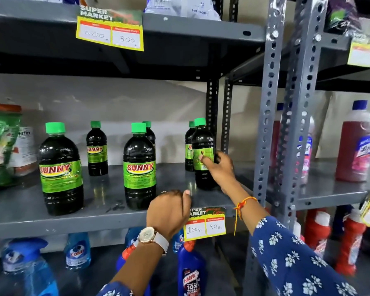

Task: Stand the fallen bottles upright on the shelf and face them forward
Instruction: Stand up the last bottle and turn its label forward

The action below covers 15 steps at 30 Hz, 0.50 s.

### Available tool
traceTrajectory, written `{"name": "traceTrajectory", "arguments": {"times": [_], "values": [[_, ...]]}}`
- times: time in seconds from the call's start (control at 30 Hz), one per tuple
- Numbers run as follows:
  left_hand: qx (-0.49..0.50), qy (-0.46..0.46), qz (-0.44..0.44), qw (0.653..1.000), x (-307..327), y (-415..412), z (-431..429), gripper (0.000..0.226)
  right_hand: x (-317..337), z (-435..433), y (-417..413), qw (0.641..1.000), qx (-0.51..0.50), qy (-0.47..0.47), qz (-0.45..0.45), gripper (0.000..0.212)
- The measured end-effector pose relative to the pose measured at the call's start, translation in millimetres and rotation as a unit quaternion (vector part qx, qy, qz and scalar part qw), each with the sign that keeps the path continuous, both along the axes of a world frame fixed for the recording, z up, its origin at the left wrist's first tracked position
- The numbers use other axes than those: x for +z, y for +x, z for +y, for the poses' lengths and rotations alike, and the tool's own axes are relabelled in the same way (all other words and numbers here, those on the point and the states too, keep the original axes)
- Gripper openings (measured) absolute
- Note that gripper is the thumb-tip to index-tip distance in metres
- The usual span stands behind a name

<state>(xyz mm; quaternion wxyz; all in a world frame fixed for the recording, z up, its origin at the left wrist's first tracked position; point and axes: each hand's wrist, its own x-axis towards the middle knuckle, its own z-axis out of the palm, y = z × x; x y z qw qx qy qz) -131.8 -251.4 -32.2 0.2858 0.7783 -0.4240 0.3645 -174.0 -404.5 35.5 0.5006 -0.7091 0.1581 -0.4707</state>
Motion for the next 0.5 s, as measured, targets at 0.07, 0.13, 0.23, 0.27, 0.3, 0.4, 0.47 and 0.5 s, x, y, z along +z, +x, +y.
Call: {"name": "traceTrajectory", "arguments": {"times": [0.07,0.13,0.23,0.27,0.3,0.4,0.47,0.5], "values": [[-0.003,0.006,0.006,1.000,-1,0,0,0.042,-9,-4,0,0.998,0.043,0.034,-0.034,0.018],[-0.004,0.009,0.004,1.000,-1,0,0,0.038,-16,-7,-1,0.995,0.068,0.052,-0.044,0.021],[-0.005,0.004,0.003,1.000,0,0,1,0.039,-18,-12,-4,0.995,0.091,0.039,-0.026,0.020],[-0.007,0.002,0.003,1.000,-1,0,1,0.040,-18,-12,-5,0.995,0.092,0.035,-0.014,0.019],[-0.008,0.001,0.005,1.000,-1,0,1,0.041,-20,-13,-5,0.995,0.093,0.041,-0.004,0.022],[-0.010,0.001,0.004,1.000,-2,0,2,0.041,-24,-18,-1,0.995,0.063,0.030,0.066,0.075],[-0.012,0.006,0.003,1.000,-2,0,2,0.041,-26,-18,1,0.994,0.024,0.007,0.104,0.101],[-0.014,0.006,0.001,1.000,-2,0,2,0.041,-27,-19,1,0.994,0.015,0.002,0.109,0.102]]}}
